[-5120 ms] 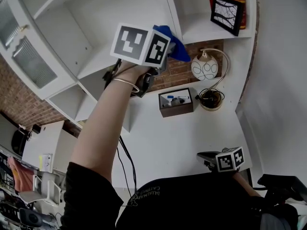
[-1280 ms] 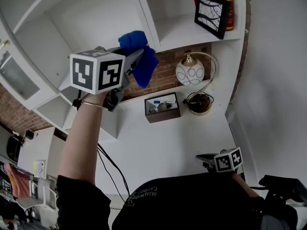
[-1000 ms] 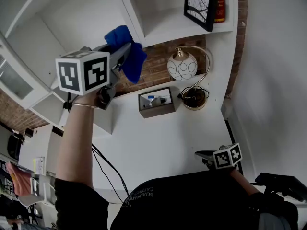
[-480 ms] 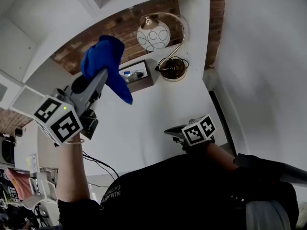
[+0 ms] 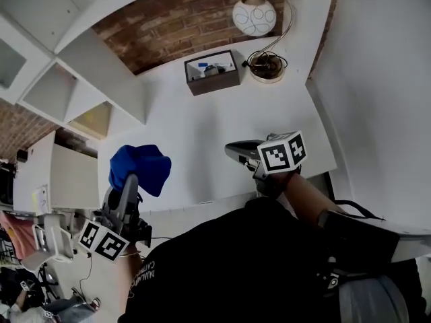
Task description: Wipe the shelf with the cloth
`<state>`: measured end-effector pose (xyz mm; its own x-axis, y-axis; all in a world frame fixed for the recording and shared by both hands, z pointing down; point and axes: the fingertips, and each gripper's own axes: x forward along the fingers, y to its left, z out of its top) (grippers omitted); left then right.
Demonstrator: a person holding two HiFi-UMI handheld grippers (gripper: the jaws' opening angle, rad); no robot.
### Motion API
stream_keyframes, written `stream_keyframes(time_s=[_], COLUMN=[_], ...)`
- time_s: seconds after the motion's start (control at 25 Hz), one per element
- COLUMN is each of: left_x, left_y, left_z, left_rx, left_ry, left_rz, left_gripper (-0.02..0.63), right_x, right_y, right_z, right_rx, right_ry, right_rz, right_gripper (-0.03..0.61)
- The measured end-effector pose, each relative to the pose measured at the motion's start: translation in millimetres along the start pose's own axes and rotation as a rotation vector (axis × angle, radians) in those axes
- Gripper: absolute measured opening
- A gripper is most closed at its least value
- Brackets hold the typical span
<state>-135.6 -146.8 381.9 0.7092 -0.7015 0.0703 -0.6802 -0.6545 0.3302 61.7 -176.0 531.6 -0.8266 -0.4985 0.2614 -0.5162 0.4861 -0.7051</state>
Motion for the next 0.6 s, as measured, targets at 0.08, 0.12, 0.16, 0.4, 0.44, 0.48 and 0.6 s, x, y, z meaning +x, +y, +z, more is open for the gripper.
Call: stream_keyframes(time_s=[0.08,0.12,0.16,0.4,0.44,0.48,0.6], left_x=[-39.6,-57.7,-74.6,-149.1,-157.4,-164.7,-183.1], left_y=[12.5,17.6,21.9,38.8,42.2,45.0,50.0], left_z=[-8.8,-14.8,-21.8,-52.0,-54.9,-57.1,-60.3], left_rx=[-0.017,-0.030,-0.043,-0.102,-0.112,-0.118,-0.115], left_ry=[0.009,0.014,0.021,0.024,0.019,0.013,-0.007], left_rz=[0.031,0.037,0.039,0.031,0.026,0.018,-0.003], left_gripper=[0.037,0.037,0.037,0.037,0.037,0.037,0.037], right_x=[18.5,28.1,37.5,79.2,83.3,86.2,90.4], right_y=[25.2,37.8,49.6,100.3,105.7,110.5,120.6], right_z=[4.0,2.3,-2.1,-53.1,-61.3,-68.4,-84.8], right_rx=[-0.021,-0.030,-0.037,-0.066,-0.070,-0.072,-0.071], right_ry=[-0.042,-0.055,-0.063,-0.028,-0.023,-0.022,-0.025], right_rz=[0.006,0.006,0.003,-0.026,-0.034,-0.042,-0.068], right_gripper=[0.008,0.006,0.006,0.006,0.006,0.006,0.006])
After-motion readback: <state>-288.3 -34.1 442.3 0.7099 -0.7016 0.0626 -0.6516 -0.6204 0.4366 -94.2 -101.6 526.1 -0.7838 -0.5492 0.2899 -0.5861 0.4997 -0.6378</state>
